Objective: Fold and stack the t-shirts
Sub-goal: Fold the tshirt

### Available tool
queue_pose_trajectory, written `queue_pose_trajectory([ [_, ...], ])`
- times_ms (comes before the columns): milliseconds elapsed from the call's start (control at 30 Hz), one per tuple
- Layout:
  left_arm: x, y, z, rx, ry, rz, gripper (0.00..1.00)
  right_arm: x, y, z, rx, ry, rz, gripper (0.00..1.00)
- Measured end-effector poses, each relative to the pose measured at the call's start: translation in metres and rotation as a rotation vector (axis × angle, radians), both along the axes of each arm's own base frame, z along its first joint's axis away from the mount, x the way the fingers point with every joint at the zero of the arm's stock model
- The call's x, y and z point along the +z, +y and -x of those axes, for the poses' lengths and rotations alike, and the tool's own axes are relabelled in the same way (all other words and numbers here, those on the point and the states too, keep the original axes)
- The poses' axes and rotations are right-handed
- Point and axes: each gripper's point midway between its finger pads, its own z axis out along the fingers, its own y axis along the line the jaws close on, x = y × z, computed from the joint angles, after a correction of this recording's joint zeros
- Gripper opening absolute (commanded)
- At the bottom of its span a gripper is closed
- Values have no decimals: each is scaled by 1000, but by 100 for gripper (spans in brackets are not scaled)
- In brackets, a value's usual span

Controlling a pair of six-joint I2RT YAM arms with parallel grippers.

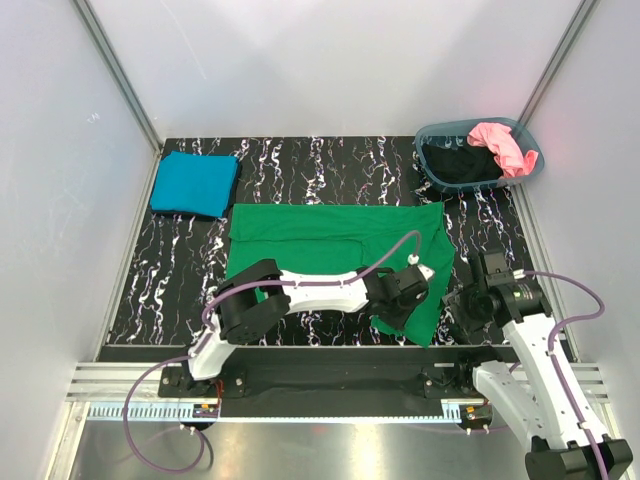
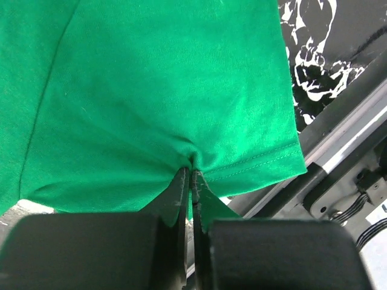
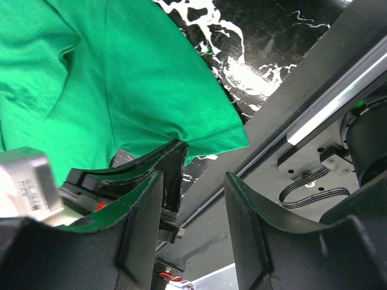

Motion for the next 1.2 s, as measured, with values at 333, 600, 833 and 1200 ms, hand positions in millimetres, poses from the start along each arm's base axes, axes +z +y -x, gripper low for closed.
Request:
queue_pose_trajectory([
  [333, 0, 11, -27, 216, 339, 161, 0, -33, 3, 11, 2, 105, -12, 52],
  [600, 9, 8, -46, 371, 620, 326, 0, -60, 12, 11, -27, 198, -50, 52],
  [833, 30, -21, -45, 377, 800, 432, 0, -66, 17, -8, -2, 164, -61, 39],
  [1200, 49, -26, -46, 414, 924, 483, 0, -85, 17, 5, -73, 151, -95, 50],
])
